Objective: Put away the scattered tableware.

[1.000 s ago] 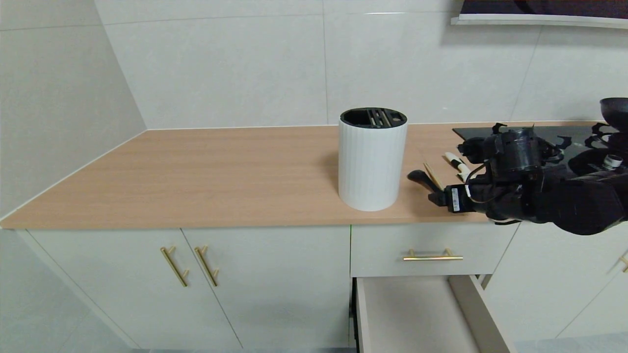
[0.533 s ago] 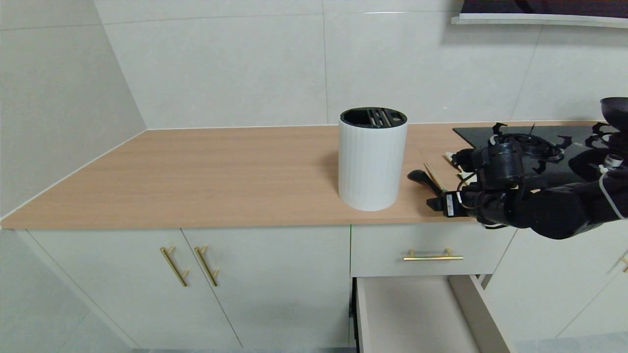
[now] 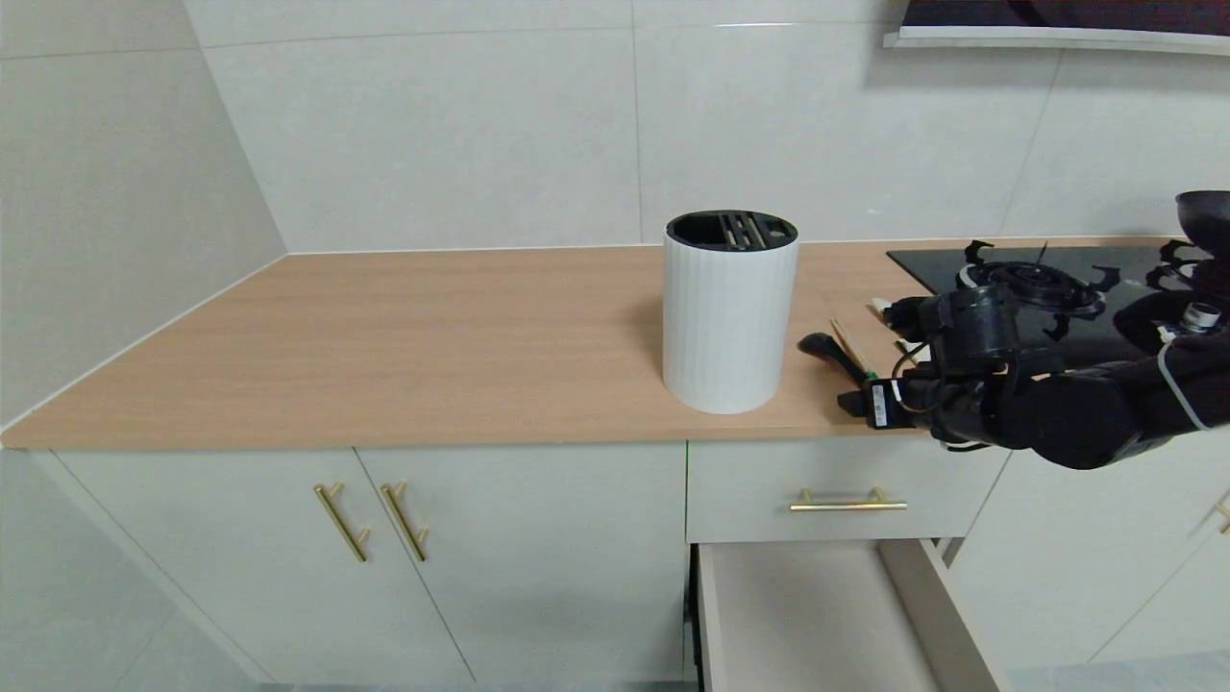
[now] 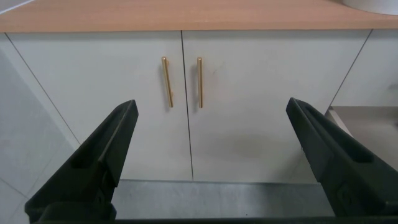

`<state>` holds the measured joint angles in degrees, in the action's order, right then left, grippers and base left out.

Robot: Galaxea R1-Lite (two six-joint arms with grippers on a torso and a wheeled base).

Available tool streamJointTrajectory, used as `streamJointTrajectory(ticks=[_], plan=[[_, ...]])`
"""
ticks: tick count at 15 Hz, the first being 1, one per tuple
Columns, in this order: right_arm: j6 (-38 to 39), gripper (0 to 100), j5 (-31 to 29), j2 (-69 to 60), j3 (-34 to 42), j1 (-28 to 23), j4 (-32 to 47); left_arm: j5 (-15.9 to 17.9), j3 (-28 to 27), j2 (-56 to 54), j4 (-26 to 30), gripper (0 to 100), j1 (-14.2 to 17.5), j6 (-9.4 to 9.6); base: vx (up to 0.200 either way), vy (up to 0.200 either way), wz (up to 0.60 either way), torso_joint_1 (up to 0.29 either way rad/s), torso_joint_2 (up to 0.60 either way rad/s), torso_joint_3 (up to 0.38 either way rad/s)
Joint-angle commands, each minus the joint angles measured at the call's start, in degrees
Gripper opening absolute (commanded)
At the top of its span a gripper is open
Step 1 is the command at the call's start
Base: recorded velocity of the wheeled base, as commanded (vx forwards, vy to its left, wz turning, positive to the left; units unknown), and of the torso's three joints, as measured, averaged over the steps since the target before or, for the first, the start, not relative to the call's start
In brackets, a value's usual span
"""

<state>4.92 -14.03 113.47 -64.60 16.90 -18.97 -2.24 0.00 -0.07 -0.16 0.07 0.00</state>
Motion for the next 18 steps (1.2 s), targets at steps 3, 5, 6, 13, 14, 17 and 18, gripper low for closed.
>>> streamJointTrajectory(ticks=[3,5,6,13,14,17,18], plan=[[0.0,0,0.1,-0.3,-0.5,-0.9,0.0,0.0,0.0,0.1,0.0,100,0.0,0.0,0.0,0.0,0.0,0.0,0.0,0.0],[0.0,0,0.1,-0.5,-0.6,-1.4,0.0,0.0,0.0,0.1,0.0,100,0.0,0.0,0.0,0.0,0.0,0.0,0.0,0.0],[0.0,0,0.1,-0.7,-0.6,-1.4,0.0,0.0,0.0,0.1,0.0,100,0.0,0.0,0.0,0.0,0.0,0.0,0.0,0.0],[0.6,0,0.4,-13.4,3.5,-1.4,3.2,0.0,0.0,0.1,0.0,100,0.0,0.0,0.0,0.0,0.0,0.0,0.0,0.0],[1.3,0,1.4,-20.0,6.6,-1.3,6.8,0.0,0.0,0.1,0.0,100,0.0,0.0,0.0,0.0,0.0,0.0,0.0,0.0],[1.6,0,5.7,-33.8,8.2,-1.3,20.4,0.0,0.0,0.1,0.0,100,0.0,0.0,0.0,0.0,0.0,0.0,0.0,0.0],[1.6,0,8.2,-37.4,7.9,-1.2,26.2,0.0,0.0,0.1,0.0,100,0.0,0.0,0.0,0.0,0.0,0.0,0.0,0.0]])
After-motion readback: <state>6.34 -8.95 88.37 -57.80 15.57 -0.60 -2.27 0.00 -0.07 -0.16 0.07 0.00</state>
